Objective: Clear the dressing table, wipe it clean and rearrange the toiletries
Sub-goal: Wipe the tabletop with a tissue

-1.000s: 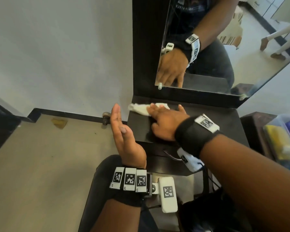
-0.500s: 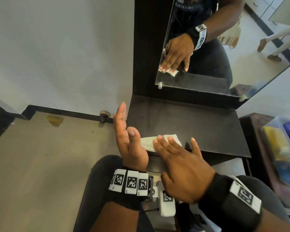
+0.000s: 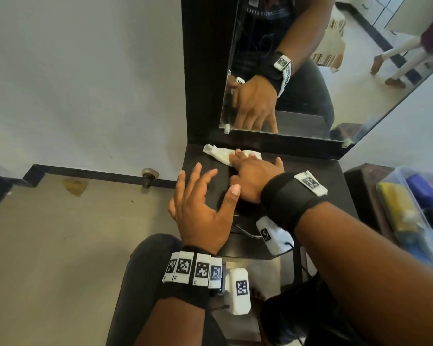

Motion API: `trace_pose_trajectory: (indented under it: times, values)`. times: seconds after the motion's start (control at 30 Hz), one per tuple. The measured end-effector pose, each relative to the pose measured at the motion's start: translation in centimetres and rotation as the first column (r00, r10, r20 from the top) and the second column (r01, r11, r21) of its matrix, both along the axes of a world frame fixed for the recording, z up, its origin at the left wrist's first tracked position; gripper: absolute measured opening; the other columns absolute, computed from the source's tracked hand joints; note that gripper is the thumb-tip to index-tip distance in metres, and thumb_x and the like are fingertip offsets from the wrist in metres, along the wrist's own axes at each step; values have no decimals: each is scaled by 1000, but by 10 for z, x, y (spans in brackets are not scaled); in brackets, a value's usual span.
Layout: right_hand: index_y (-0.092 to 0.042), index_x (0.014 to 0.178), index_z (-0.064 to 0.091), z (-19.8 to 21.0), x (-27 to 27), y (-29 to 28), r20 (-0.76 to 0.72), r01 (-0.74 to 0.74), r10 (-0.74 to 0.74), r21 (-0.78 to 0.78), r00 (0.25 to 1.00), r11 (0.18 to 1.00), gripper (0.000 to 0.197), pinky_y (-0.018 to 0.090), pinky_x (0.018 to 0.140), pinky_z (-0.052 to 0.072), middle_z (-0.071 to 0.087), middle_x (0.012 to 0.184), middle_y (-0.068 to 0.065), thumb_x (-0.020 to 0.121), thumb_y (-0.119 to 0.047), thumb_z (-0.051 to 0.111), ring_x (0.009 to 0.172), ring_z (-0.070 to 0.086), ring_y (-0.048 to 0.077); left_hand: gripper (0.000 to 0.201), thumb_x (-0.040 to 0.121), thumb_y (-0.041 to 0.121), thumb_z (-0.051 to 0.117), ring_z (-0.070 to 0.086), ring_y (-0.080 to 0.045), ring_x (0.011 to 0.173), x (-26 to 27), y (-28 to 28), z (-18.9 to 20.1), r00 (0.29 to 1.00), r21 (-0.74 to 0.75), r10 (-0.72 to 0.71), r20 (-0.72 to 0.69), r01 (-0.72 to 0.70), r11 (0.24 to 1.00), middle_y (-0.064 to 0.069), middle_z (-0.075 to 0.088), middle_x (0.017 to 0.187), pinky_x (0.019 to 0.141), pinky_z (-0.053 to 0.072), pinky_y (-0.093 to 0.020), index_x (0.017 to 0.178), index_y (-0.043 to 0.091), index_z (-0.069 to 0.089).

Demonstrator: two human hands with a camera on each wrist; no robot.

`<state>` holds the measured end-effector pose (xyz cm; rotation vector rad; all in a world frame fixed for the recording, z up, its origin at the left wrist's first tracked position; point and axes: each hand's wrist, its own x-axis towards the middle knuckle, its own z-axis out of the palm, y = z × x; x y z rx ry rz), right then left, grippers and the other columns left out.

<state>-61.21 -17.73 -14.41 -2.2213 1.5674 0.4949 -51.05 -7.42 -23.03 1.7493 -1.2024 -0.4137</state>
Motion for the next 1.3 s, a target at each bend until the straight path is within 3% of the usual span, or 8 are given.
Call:
trace_pose_trajectory:
  times: [0.13, 0.3, 0.43, 0.77, 0.97, 1.1, 1.23, 1.3]
  values:
    - [-31, 164, 11, -1, -25, 61, 90, -4, 5, -8, 996, 1000, 75, 68, 122, -4, 4, 173, -8, 96, -45, 38, 159, 8, 17, 67, 89, 80, 40, 26, -15, 156, 0, 0, 0, 999, -36, 20, -46, -22, 999, 12, 46, 161, 120, 13, -46, 133, 37, 65]
    - [-32, 164, -5, 2, -52, 124, 49, 10, -13, 63, 999, 998, 85, 67, 122, -9, -10, 172, -12, 89, -48, 32, 159, -4, 12, 64, 93, 79, 36, 27, -15, 156, -3, -1, -3, 999, -50, 36, -22, -37, 998, 12, 48, 159, 120, 12, -47, 132, 38, 66]
    - [-31, 164, -5, 0, -53, 116, 73, 45, -49, 56, 996, 997, 84, 67, 122, -8, -9, 172, -11, 92, -45, 35, 159, -4, 13, 64, 91, 80, 39, 28, -16, 156, -4, -2, -2, 999, -22, 32, 17, -32, 999, 11, 48, 159, 120, 12, -48, 131, 38, 67]
    - [-26, 165, 12, 3, -33, 3, 3, 116, -116, -20, 993, 993, 77, 70, 121, 0, 6, 173, -8, 97, -44, 43, 158, 14, 20, 58, 86, 75, 54, 25, -18, 156, -3, 1, -1, 976, 174, -53, 212, 16, 985, 8, 45, 162, 121, 10, -43, 131, 41, 66]
    - [-27, 163, 20, 6, -49, 60, 62, 108, -107, -12, 992, 994, 72, 67, 123, -1, 13, 173, -6, 96, -40, 42, 156, 23, 22, 55, 86, 76, 55, 26, -18, 156, -4, 0, -1, 970, 200, -41, 241, -8, 980, 10, 46, 162, 122, 12, -48, 128, 43, 68]
    - [-26, 165, 11, 5, -60, 112, 62, 77, -77, 10, 995, 997, 79, 68, 122, -4, 5, 173, -6, 94, -42, 41, 159, 12, 17, 48, 89, 69, 62, 27, -18, 156, -5, 0, 4, 972, 222, -44, 231, -9, 975, 10, 46, 161, 122, 13, -47, 128, 42, 68]
    - [-26, 165, 9, 6, -63, 119, 67, 77, -80, 36, 995, 996, 79, 70, 120, -5, 4, 173, -6, 94, -43, 39, 159, 10, 18, 60, 96, 63, 58, 29, -26, 156, -7, -8, 31, 905, 476, -198, 376, -5, 879, 3, 40, 166, 119, 27, -51, 148, 32, 54]
    - [-26, 165, 13, 6, -63, 107, 64, 77, -79, 28, 995, 997, 78, 72, 120, -3, 7, 173, -6, 94, -45, 39, 158, 14, 19, 64, 95, 65, 59, 50, -29, 140, -5, -21, 52, 840, 592, -311, 444, -15, 806, -1, 53, 155, 102, 45, -46, 148, 27, 55]
